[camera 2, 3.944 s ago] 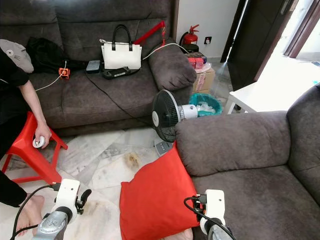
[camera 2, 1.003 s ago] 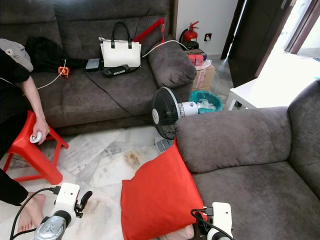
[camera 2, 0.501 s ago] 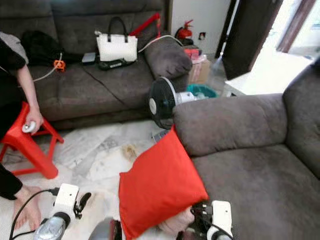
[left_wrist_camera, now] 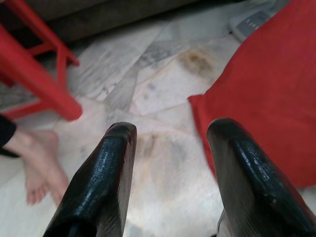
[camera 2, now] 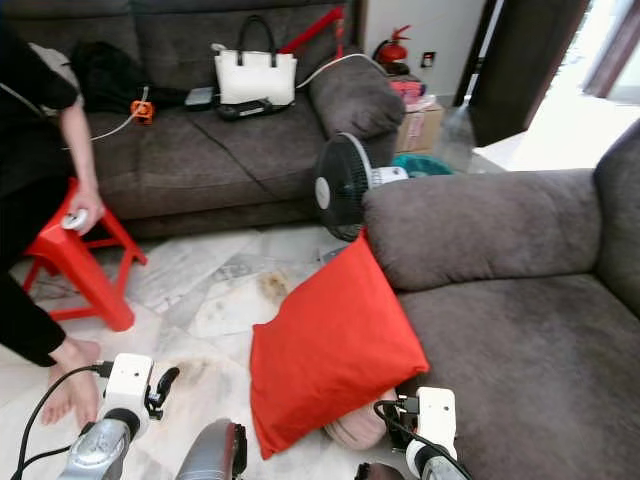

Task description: Move the pillow to the sofa from floor

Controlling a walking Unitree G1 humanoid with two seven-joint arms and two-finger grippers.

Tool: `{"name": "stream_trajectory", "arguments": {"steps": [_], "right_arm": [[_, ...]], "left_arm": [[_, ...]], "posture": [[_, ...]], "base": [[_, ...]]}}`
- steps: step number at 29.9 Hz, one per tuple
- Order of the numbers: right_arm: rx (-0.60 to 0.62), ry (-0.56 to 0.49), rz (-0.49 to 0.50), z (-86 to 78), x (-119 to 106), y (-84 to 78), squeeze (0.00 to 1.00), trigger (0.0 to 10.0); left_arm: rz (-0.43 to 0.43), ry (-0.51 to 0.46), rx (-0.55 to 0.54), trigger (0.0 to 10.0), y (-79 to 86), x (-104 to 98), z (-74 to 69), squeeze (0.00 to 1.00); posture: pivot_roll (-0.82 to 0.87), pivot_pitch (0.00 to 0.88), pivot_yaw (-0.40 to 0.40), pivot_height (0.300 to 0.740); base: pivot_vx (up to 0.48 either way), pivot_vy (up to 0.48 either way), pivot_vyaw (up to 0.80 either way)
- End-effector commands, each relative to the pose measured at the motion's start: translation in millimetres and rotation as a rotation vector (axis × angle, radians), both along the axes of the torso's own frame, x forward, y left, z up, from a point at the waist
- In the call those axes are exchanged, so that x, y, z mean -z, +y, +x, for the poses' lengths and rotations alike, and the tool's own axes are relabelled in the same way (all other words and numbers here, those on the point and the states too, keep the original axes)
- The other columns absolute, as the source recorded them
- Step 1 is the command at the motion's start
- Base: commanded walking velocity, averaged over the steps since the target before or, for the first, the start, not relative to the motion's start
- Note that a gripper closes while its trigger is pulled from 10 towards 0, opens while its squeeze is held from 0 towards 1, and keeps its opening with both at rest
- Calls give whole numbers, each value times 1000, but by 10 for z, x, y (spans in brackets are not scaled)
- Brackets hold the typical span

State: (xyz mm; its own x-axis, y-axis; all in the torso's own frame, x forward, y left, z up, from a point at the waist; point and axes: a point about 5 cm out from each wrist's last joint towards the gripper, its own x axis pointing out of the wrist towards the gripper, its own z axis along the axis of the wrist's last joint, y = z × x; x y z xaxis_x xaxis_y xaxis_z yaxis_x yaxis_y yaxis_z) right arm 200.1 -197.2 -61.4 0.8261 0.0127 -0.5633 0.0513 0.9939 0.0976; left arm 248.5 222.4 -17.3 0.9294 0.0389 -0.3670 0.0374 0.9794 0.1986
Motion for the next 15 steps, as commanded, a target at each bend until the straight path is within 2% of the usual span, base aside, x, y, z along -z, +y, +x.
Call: {"name": "stream_trajectory", "arguments": {"steps": [1,6,8,9,15], "right_arm": [[4,-37,11,18,-29,5,0,10000],[5,-54,-1,-44,-28,-73,0,10000],[13,-58,-1,-10,-50,-114,0,10000],[14,-68,-4,96,-101,-124,0,10000],[12,-106,-10,279,-205,-113,0,10000]], "left_arm": [[-5,-39,3,10000,-5,-60,56,0],[-10,-105,18,10000,-38,-149,118,0],[-10,-130,26,10000,-57,-188,145,0],[-8,-155,35,10000,-79,-224,168,0],[-9,-218,50,10000,-143,-316,211,0]], "posture": [[100,50,-21,615],[101,51,-21,585],[102,52,-20,575],[100,52,-18,565],[100,54,-18,550]], "base": [[0,0,0],[0,0,0],[0,0,0],[0,0,0],[0,0,0]]}}
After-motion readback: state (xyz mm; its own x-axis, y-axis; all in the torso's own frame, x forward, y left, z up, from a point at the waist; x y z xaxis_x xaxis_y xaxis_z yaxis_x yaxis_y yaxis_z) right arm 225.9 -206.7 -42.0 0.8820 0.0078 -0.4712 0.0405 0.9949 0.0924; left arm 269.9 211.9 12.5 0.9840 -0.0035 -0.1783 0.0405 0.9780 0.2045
